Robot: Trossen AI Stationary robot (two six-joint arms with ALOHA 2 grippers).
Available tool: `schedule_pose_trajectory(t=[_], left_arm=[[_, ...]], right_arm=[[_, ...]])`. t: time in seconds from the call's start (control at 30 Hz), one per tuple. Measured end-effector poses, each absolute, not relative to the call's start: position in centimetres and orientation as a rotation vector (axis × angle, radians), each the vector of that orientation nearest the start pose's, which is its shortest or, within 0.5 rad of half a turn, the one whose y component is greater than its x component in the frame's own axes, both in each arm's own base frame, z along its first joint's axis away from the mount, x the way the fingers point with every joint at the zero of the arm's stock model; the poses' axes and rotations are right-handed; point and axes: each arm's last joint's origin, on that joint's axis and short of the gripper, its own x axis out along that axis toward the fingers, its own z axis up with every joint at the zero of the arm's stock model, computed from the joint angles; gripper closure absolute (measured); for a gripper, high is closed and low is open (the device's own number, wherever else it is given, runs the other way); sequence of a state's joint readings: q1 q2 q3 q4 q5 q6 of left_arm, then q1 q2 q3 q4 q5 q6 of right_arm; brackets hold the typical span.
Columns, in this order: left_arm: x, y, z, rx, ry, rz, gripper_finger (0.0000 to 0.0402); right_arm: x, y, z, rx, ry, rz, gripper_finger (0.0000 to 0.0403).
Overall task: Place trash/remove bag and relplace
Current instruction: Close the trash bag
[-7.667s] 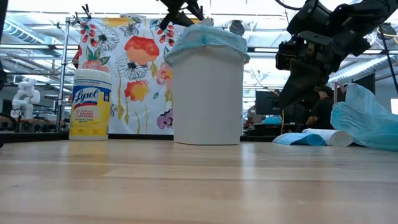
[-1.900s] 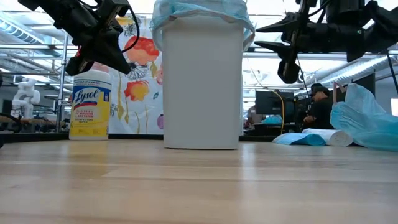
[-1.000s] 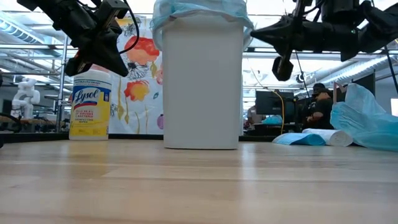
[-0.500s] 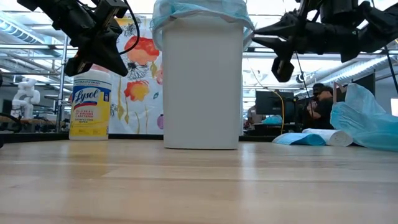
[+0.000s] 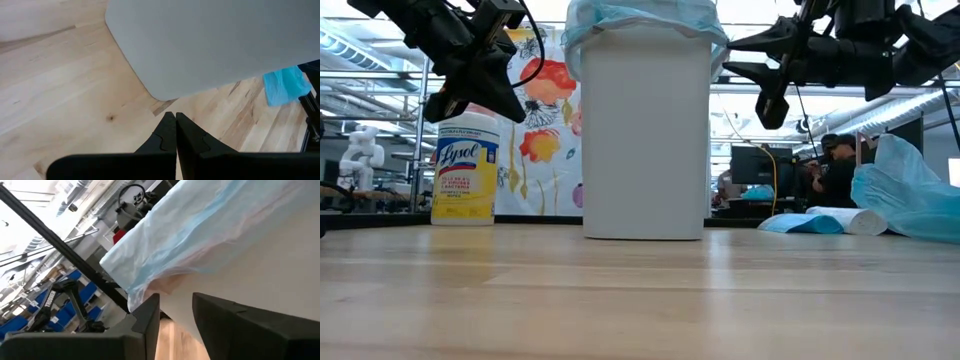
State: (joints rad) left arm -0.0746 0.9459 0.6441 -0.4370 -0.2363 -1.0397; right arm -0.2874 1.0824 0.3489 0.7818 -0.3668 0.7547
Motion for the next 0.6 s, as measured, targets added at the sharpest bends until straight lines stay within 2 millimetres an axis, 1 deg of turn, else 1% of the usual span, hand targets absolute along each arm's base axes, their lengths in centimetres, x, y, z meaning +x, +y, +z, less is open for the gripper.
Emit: schedule_pose_trajectory(t=[0.17,0.27,0.5,0.6], left_arm=[[18.82,-0.73,23.75,-0.874,0.577,0.514,0.0402],[18.82,-0.73,23.75,-0.874,0.577,0.513,0.0402],[18.82,-0.73,23.75,-0.869,0.578,0.512,0.0401],[18.82,-0.73,23.75,-0.869,0.578,0.512,0.0402]], right_arm=[[20.66,-5.25,22.25,0.736,-0.024,0.087,0.0294],[20.64,-5.30,22.30,0.735,-0.029,0.087,0.0303],[20.58,-5.30,22.92,0.728,-0.088,0.110,0.0339],[20.58,-5.33,22.88,0.726,-0.085,0.105,0.0370]])
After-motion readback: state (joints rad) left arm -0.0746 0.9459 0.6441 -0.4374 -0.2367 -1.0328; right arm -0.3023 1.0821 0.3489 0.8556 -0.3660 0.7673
